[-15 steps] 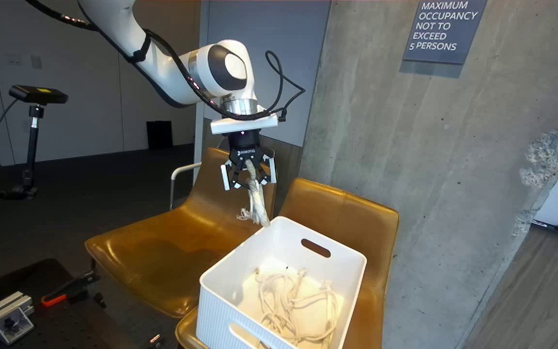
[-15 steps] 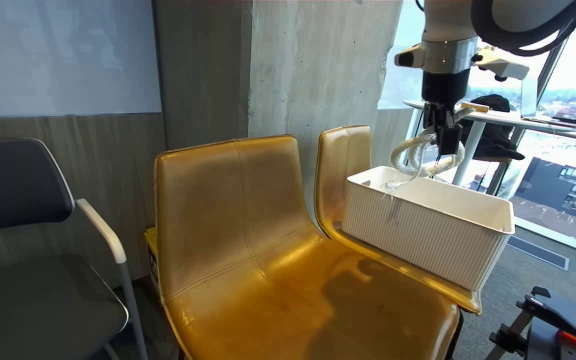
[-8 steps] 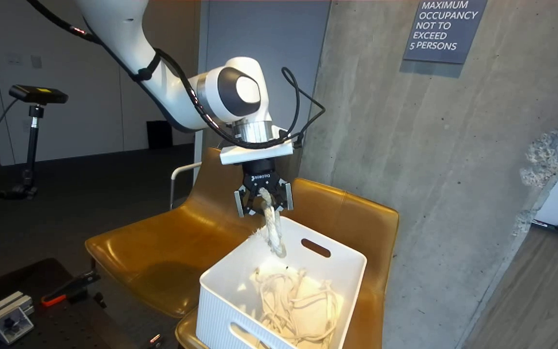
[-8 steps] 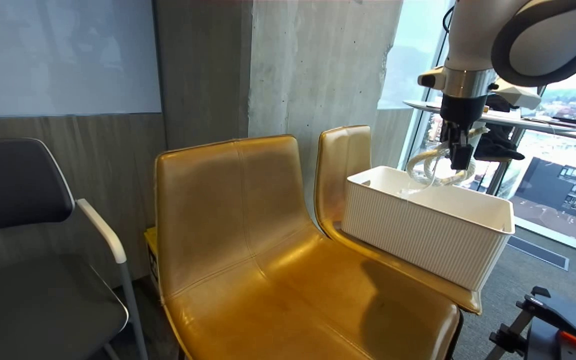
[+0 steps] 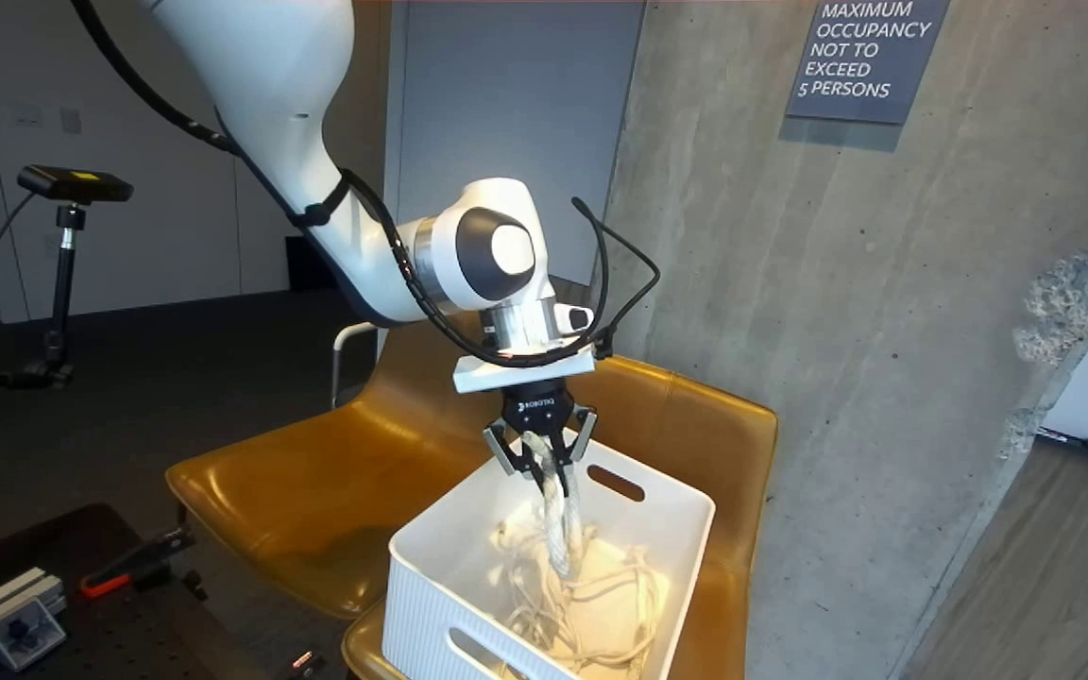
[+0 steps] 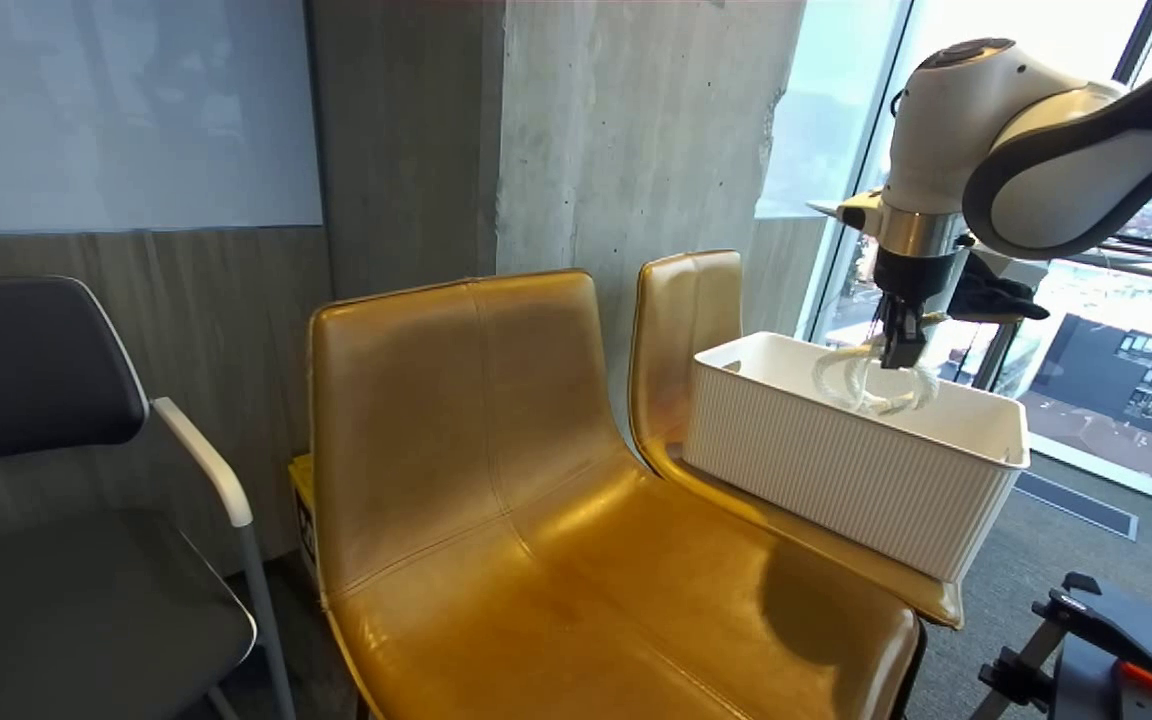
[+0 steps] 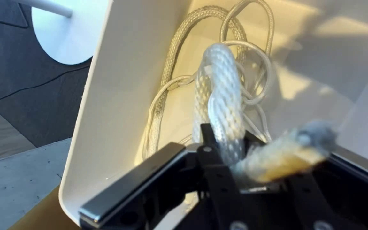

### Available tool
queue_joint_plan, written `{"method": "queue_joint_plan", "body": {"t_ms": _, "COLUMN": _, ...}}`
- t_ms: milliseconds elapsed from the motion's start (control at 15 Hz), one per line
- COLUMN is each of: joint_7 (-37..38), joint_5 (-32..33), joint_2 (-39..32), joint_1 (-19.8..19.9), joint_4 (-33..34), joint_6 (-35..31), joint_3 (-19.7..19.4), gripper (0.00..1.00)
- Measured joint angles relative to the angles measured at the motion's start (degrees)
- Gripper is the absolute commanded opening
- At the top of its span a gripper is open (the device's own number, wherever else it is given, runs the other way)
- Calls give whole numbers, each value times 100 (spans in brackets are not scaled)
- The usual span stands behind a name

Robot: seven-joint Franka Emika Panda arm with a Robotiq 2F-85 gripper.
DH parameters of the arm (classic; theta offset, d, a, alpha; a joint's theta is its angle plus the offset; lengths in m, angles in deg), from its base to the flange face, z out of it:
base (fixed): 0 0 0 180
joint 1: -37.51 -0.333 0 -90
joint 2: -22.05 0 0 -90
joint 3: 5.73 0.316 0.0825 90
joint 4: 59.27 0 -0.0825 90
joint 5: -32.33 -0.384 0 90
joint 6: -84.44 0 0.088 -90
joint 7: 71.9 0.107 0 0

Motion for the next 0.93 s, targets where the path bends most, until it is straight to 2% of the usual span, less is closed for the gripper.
{"method": "queue_joint_plan", "body": {"t_ms": 200, "joint_7": -93, "joint_5": -122, "joint_2": -192, "joint_1": 9, "joint_4": 346, "joint_6": -4, "joint_3": 70, "gripper": 76}}
{"method": "queue_joint_plan", "body": {"t_ms": 400, "joint_7": -561, "joint_5": -367, "joint_2": -511, "joint_1": 20, "joint_4": 1002, "joint_6": 7, "joint_3": 205, "gripper": 97}}
{"method": "queue_joint_plan", "body": {"t_ms": 467, "joint_7": -821, "joint_5": -468, "joint_2": -699, "joint_1": 53, "joint_4": 1301, "joint_6": 25, "joint_3": 239, "gripper": 100}}
{"method": "queue_joint_plan", "body": {"t_ms": 733, "joint_7": -1915, "joint_5": -834, "joint_2": -1671, "joint_1": 417, "joint_4": 2528, "joint_6": 220, "joint_3": 306, "gripper": 100}}
{"method": "queue_joint_plan", "body": {"t_ms": 933, "joint_7": -2741, "joint_5": -1414, "joint_2": -2340, "joint_1": 871, "joint_4": 3433, "joint_6": 900, "joint_3": 437, "gripper": 100}}
